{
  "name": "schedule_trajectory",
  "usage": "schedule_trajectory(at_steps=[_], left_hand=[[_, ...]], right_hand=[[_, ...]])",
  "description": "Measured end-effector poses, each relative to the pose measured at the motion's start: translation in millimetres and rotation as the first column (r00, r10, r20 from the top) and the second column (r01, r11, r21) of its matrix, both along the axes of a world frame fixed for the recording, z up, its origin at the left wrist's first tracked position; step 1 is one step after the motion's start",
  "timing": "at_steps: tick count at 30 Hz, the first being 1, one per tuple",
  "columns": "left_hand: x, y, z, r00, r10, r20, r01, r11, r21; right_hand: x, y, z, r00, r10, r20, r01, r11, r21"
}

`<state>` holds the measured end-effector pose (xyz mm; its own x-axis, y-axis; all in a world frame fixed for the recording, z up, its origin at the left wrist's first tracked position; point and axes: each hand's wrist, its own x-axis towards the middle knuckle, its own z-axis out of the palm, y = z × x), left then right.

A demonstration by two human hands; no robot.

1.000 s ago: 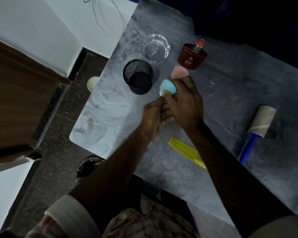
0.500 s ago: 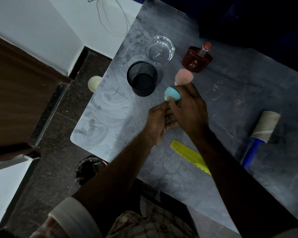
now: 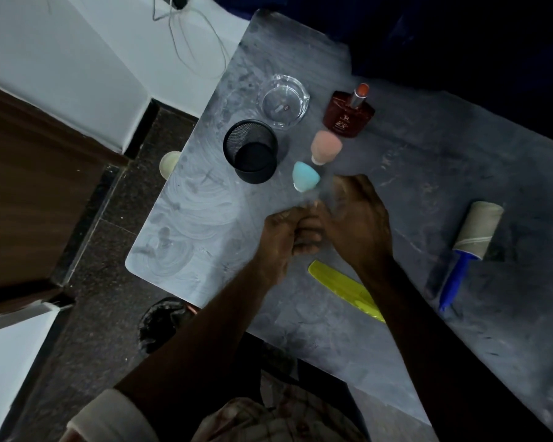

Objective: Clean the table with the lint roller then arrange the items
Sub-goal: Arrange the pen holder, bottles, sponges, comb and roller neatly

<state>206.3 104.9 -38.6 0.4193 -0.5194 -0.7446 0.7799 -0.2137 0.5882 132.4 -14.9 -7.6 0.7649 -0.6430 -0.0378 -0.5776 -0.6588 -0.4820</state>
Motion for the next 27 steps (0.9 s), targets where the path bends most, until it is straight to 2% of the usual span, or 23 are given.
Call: schedule_trajectory(at_steps=[3,5,6,7,9,10,13,15,21,27], left_hand=[[-9,10,-2,0.975,-0.169,0.147,0.168,0.986,0.021],[-19,17,-3,0.930,-0.271,0.249,0.262,0.963,0.070],[-25,20,-3,0.879,-0.338,0.337,0.317,0.941,0.120],[-30,23,-4,0.789,-0.422,0.447,0.378,0.906,0.189],[-38,28,-4,0.512,-0.578,0.636,0.496,0.803,0.331],[-42,30,-2,0.374,-0.627,0.683,0.545,0.745,0.385],[-56,30,4,0.048,-0.727,0.684,0.592,0.573,0.567],[-70,29,6,-0.101,-0.759,0.644,0.542,0.500,0.675],[-95,22,4,-0.298,-0.745,0.596,0.409,0.465,0.785],[-99,17,5,-0.328,-0.772,0.545,0.382,0.419,0.824]], right_hand=[[-42,-2,4,0.994,-0.101,0.050,0.099,0.994,0.045],[-74,-4,4,0.992,-0.129,-0.003,0.129,0.991,0.036],[-91,-4,4,0.990,-0.136,-0.045,0.138,0.989,0.045],[-106,-3,3,0.986,-0.143,-0.081,0.148,0.987,0.067],[-135,1,3,0.984,-0.127,-0.126,0.140,0.985,0.102],[-148,4,2,0.985,-0.105,-0.135,0.119,0.988,0.100],[-179,15,-1,0.980,-0.080,-0.185,0.099,0.990,0.098],[-191,19,-3,0.972,-0.085,-0.217,0.108,0.990,0.095],[-206,32,-16,0.958,-0.029,-0.285,0.072,0.987,0.143],[-207,33,-26,0.943,0.013,-0.332,-0.016,1.000,-0.004]])
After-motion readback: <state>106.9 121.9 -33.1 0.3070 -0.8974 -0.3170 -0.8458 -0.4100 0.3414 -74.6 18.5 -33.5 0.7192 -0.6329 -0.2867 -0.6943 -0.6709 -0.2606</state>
